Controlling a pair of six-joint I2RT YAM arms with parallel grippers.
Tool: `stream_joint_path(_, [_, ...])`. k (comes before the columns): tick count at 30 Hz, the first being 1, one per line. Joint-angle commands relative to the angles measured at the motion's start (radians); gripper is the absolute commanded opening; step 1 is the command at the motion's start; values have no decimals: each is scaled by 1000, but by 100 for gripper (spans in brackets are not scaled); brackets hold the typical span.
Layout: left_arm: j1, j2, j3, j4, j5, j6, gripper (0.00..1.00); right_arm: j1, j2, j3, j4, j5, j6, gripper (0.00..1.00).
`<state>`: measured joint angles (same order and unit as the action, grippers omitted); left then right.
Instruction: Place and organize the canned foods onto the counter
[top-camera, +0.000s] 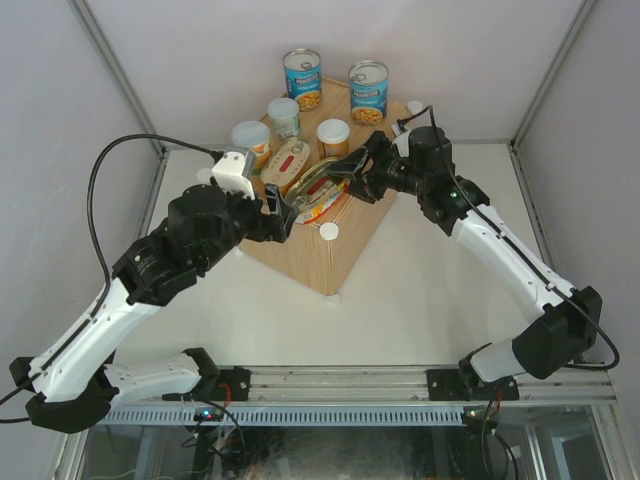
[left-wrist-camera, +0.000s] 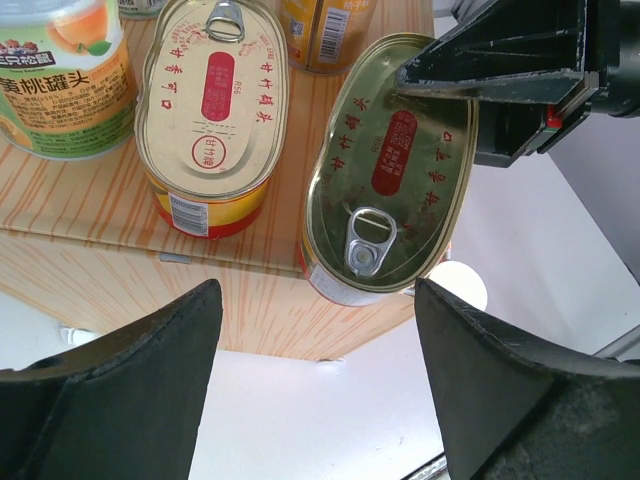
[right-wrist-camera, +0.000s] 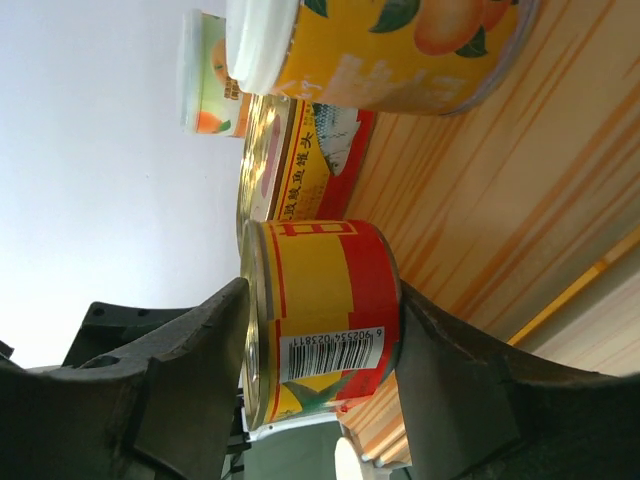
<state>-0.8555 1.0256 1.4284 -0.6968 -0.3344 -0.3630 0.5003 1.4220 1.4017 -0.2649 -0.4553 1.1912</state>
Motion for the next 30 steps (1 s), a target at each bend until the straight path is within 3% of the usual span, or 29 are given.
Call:
stream_joint_path(1, [-4,-12,-16,55,5,21,81,13,0,85,-42,47,-60,59])
stream_joint_path(21, [-4,-30,-32,66,1,27,82,66,106,360,-380,210,-290,67])
stream_joint_path(30, [-4,-39,-41,66,4,23,81,94,123,394,-449,306,-347,69])
